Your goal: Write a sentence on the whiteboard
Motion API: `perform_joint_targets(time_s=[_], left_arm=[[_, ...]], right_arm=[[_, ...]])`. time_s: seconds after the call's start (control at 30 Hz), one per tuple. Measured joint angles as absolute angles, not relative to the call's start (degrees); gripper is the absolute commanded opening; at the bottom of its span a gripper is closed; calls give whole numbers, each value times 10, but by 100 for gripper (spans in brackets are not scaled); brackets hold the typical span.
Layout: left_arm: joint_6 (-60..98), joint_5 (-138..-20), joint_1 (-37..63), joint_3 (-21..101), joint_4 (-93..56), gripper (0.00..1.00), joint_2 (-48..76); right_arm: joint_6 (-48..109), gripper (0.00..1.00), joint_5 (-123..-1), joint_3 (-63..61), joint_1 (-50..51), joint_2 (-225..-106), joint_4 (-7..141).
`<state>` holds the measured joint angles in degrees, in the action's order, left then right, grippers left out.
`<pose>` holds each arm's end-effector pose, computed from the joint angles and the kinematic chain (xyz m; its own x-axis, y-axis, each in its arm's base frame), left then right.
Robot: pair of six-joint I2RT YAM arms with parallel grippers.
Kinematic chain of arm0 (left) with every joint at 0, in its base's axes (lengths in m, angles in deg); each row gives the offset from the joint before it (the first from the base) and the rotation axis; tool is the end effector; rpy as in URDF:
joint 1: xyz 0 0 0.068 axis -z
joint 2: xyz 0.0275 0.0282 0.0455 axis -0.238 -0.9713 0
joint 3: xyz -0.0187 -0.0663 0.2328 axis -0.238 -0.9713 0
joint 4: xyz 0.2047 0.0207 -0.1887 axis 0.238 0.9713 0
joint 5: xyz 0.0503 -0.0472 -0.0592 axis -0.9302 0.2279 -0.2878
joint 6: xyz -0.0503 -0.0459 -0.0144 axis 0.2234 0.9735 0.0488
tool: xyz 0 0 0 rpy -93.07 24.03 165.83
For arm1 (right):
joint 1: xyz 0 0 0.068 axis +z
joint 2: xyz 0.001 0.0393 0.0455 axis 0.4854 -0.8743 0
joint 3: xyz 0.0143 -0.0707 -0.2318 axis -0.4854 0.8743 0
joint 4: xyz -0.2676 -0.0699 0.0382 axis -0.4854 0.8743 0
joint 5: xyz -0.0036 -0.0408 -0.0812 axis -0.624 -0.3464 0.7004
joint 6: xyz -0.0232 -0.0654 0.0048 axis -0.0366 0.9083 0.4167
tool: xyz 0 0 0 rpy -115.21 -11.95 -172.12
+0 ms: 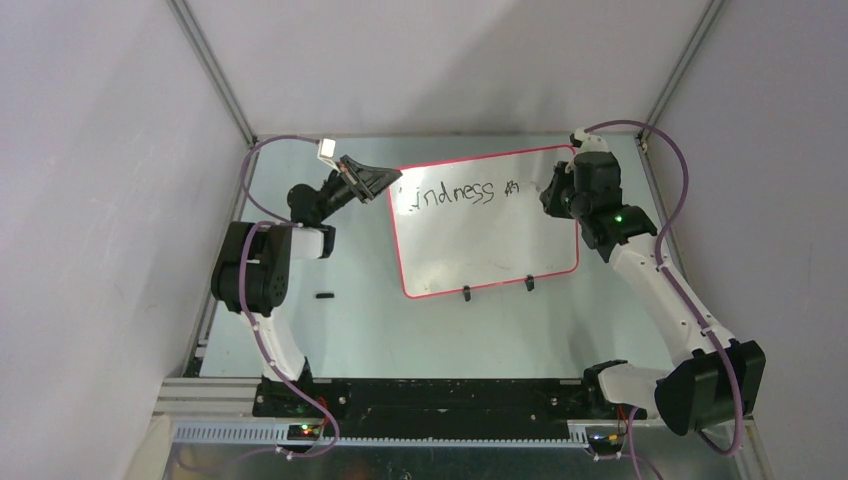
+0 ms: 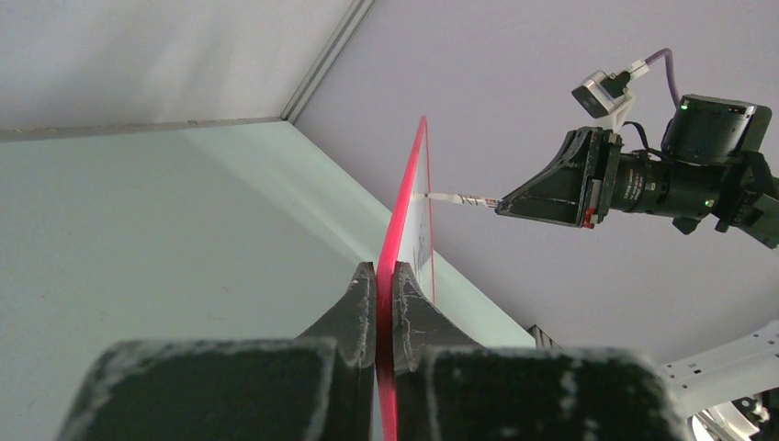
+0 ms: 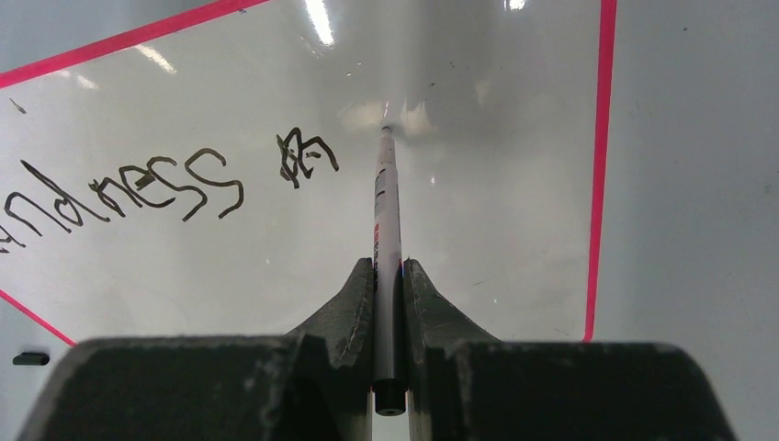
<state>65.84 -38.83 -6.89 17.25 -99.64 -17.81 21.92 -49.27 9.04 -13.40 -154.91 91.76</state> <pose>0.3737 -0.0876 0.1939 -0.4111 -0.5225 -0.7470 0.7583 0.2588 -0.5983 0.3115 0.0821 0.3045 -0.5184 0.1280 -0.8455 -0.0611 0.9807 0.1859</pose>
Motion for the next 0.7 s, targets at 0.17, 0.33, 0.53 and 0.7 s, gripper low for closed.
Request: perform_joint_targets(time_s=[0.17, 0.33, 0.53, 0.7], left_arm=[[658, -388, -69, 172, -996, 0, -178], [658, -388, -69, 172, -996, 0, -178], [658, -388, -69, 172, -996, 0, -178], [658, -388, -69, 172, -995, 0, -178]], right_arm=[[218, 0, -495, 90, -134, -1550, 913], [218, 0, -504, 87, -133, -1553, 910], [219, 0, -517, 72, -130, -1564, 913], [223, 0, -522, 64, -125, -1569, 920]])
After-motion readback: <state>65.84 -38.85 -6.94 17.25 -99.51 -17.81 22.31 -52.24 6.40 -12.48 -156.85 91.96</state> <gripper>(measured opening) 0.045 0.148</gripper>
